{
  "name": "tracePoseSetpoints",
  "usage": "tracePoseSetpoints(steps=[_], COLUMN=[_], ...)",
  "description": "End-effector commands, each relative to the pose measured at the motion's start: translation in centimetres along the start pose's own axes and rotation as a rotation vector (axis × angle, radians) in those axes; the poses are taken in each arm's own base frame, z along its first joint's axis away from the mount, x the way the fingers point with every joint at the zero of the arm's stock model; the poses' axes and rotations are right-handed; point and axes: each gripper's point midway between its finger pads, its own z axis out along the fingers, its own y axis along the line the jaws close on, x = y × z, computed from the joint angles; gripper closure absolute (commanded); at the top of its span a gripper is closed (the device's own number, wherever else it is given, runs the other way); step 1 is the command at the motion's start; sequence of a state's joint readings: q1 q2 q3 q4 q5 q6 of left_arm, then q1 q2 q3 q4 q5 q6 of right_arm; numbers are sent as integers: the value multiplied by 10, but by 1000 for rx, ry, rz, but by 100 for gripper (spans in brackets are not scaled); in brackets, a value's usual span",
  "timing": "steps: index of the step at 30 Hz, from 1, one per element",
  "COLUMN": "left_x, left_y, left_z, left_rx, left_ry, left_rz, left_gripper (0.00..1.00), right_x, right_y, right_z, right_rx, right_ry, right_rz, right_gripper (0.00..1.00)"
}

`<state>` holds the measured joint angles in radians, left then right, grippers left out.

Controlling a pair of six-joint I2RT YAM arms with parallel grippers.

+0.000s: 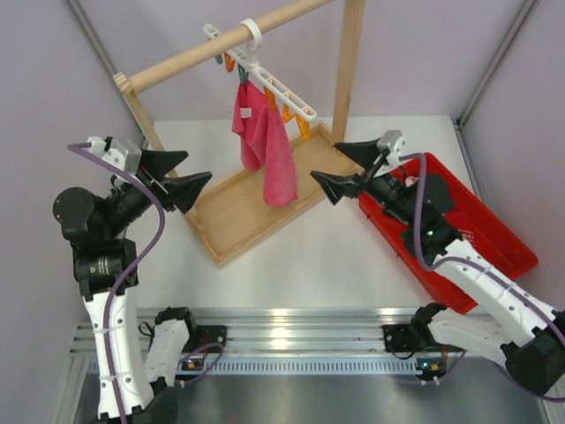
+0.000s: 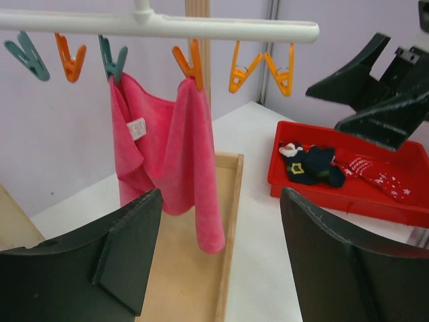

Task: Clip the socks to the hanger
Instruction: Open the clamp at the hanger.

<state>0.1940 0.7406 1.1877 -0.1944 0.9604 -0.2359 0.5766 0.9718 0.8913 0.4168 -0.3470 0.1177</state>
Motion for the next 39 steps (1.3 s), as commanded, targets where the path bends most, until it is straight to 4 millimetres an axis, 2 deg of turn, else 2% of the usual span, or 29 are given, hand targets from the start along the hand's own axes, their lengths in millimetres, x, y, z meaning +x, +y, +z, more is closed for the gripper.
tracePoseSetpoints(steps=[1, 3, 4, 5, 6, 7, 8, 9, 10, 11, 12, 13, 14, 15, 17, 18, 24, 30, 33, 39], left_x=[-33, -41, -39, -41, -43, -46, -41, -39, -40, -37, -36, -32, -31, -29, -27, -25, -16, -16, -16, -14], left_y=[9, 8, 16, 14, 20, 20, 11, 12, 16, 6, 4, 5, 2, 1, -1, -1, -6, -9, -9, -9], left_z=[15, 24, 32, 39, 47, 51, 60, 66, 71, 77, 81, 85, 89, 91, 94, 94, 94, 96, 98, 98], left_rx=[32, 53, 52, 69, 58, 58, 91, 87, 59, 88, 89, 83, 82, 81, 68, 63, 50, 58, 58, 61], left_ry=[-111, -121, -113, -116, -107, -110, -98, -79, -82, -78, -75, -66, -68, -64, -64, -62, -68, -83, -86, -89], left_rz=[100, 149, 142, 140, 147, 162, 153, 182, 190, 190, 184, 170, 191, 189, 180, 175, 143, 113, 109, 96], left_gripper=[24, 26, 26, 27, 27, 27, 27, 28, 27, 28, 28, 27, 27, 27, 27, 27, 26, 24, 24, 24], right_x=[-18, -10, -6, -3, 0, 3, 4, 19, 17, 22, 36, 27, 28, 32, 26, 29, 12, 2, 1, -13], right_y=[-3, -6, -2, -2, -2, 5, 8, 8, 18, 24, 27, 41, 43, 42, 38, 29, 14, -2, -5, -27], right_z=[18, 28, 33, 37, 42, 45, 46, 48, 49, 49, 48, 49, 49, 52, 58, 64, 84, 87, 88, 98], right_rx=[80, 112, 111, 117, 125, 113, 114, 130, 124, 116, 125, 109, 114, 132, 174, 222, 326, 438, 455, 494], right_ry=[-140, -147, -146, -143, -155, -157, -165, -143, -165, -163, -147, -208, -220, -226, -261, -255, -338, -438, -493, -591], right_rz=[-95, -128, -118, -124, -131, -135, -166, -170, -188, -204, -225, -237, -275, -279, -283, -284, -306, -333, -328, -360], right_gripper=[10, 14, 16, 18, 23, 26, 30, 36, 37, 38, 41, 43, 45, 47, 48, 51, 54, 57, 62, 60])
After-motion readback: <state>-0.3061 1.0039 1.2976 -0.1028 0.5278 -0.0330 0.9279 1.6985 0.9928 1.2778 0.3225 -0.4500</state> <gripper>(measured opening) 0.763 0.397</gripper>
